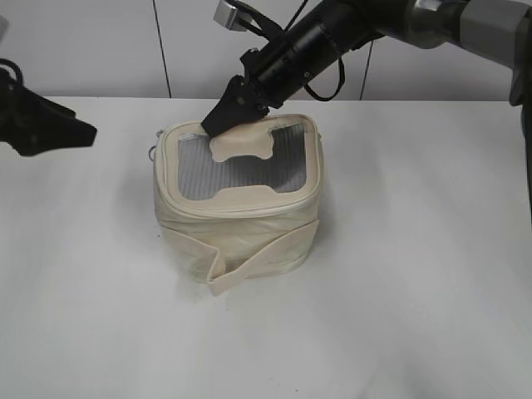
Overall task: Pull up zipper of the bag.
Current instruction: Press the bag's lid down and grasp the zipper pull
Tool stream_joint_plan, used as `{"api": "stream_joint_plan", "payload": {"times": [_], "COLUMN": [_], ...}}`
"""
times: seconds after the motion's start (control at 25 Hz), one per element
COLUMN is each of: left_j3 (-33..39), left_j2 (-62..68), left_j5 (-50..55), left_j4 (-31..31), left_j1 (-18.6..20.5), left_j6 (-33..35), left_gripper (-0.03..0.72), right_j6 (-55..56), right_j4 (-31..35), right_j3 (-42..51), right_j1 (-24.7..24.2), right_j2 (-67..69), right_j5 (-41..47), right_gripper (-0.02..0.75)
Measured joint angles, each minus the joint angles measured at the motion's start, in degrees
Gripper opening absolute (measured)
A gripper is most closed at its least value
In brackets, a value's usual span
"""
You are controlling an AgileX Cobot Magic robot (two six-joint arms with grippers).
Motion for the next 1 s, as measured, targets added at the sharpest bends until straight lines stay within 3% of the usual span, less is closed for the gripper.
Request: {"api": "stream_joint_plan", "payload": {"times": [0.32, 0.52, 0.72, 1.0], "left_j3": [0.0, -0.2, -2.15, -3.88], "left_j2": [6.91, 7.28, 9.1, 9.9], "left_j5": [-11.69, -20.26, -22.28, -21.89], "left_j4": [0.0, -0.2, -0.26, -0.26], "left_j1": [-9.98, -15.82, -16.62, -17.03], "left_j6": [11.86, 14.12, 14.36, 15.17], "left_gripper": [0.514, 0.501, 0.442, 0.426], "right_j6": [0.12, 0.29, 0.32, 0.45], "right_j4": [0.0, 0.0, 0.05, 0.05], "right_j3": [0.0, 0.0, 0.0, 0.0], "right_j1": [0.0, 0.0, 0.0, 0.0], "right_j2": [0.0, 0.0, 0.0, 0.0], "right_j5": [0.05, 0.05, 0.11, 0.11], "right_gripper": [0.047, 0.046, 0.046, 0.045]}}
